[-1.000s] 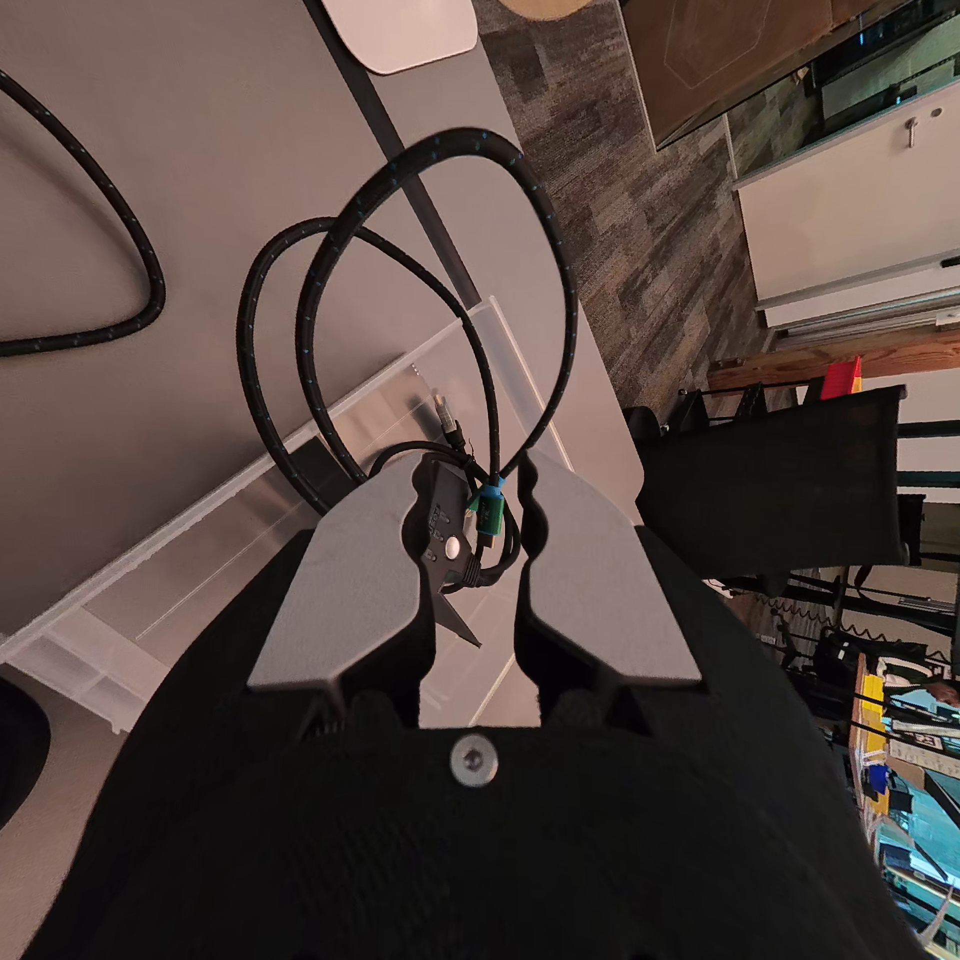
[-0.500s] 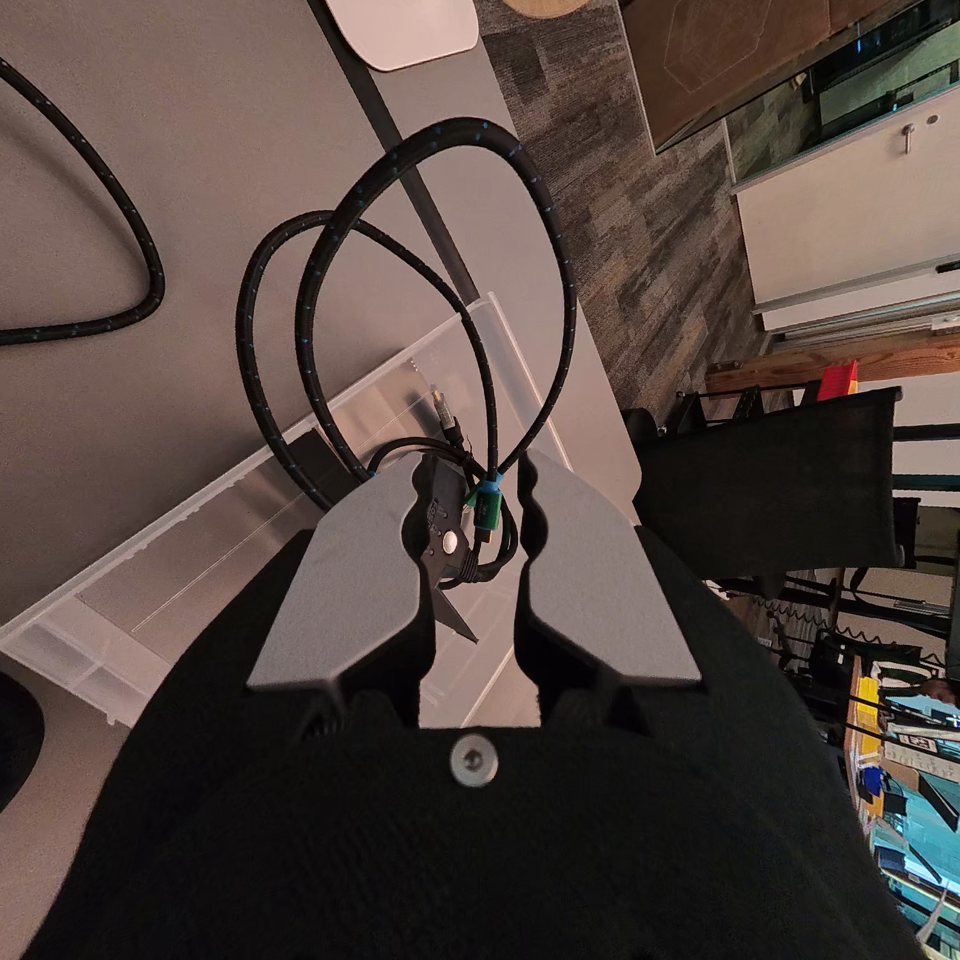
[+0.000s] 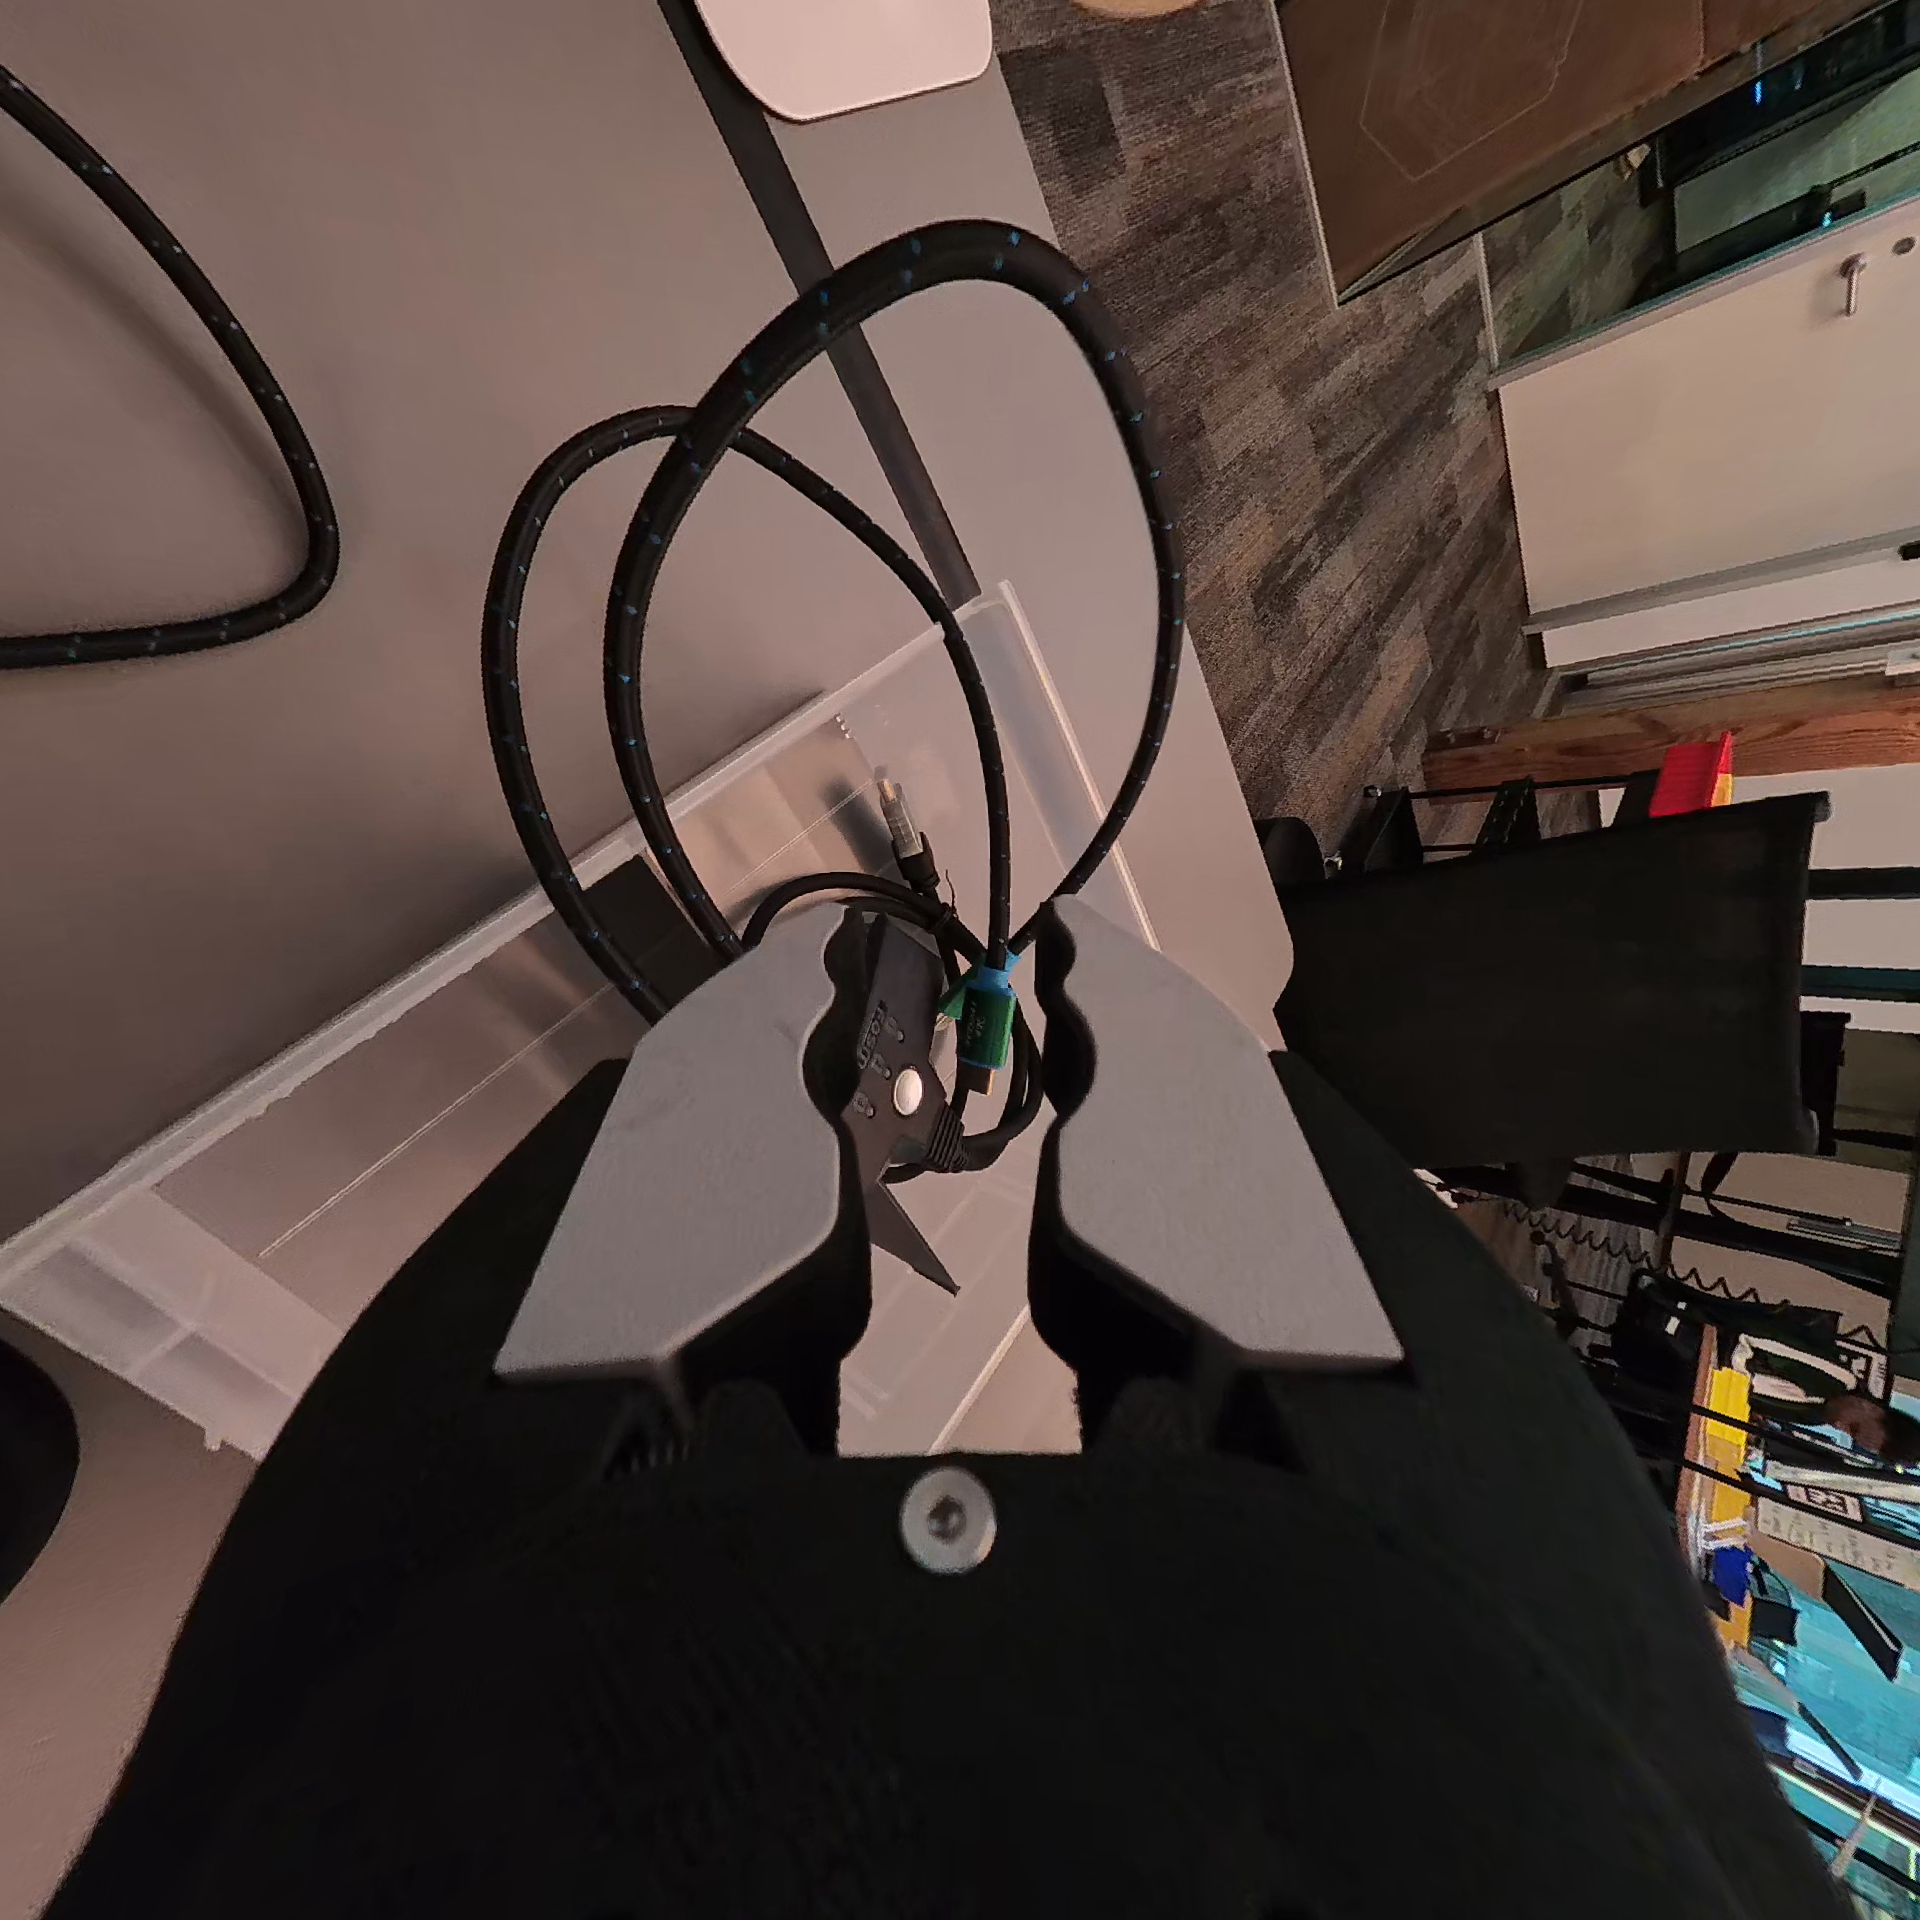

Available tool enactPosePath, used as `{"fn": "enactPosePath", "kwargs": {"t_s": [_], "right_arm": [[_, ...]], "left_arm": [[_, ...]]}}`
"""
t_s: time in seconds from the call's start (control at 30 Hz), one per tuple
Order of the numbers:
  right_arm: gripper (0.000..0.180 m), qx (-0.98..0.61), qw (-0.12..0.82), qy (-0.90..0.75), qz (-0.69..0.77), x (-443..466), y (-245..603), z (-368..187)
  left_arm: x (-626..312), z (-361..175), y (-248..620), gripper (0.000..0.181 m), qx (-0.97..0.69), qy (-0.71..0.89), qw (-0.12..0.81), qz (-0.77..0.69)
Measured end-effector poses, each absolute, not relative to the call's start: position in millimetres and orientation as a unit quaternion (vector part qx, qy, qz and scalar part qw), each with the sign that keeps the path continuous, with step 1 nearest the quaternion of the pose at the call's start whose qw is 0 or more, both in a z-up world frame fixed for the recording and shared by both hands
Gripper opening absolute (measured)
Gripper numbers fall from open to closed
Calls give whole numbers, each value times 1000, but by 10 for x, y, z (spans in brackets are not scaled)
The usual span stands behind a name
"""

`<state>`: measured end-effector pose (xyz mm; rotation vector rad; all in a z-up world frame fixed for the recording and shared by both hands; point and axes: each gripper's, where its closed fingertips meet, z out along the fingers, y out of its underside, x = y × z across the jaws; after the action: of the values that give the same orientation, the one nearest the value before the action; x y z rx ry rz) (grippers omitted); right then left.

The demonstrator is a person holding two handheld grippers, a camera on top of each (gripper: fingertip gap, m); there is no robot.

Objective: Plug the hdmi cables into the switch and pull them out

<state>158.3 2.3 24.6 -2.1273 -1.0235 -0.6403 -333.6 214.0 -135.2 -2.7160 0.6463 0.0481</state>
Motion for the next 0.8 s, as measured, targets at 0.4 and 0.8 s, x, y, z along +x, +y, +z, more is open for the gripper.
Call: {"fn": "enactPosePath", "kwargs": {"t_s": [0.4,0.8], "right_arm": [[32,-817,327,-406,-246,1537,17,188],[32,-819,326,-406,-242,1552,-12,185]], "left_arm": [[-3396,-1464,2084,77,-967,220,128,35],[-3169,-1443,1923,77,-937,327,122,12]]}}
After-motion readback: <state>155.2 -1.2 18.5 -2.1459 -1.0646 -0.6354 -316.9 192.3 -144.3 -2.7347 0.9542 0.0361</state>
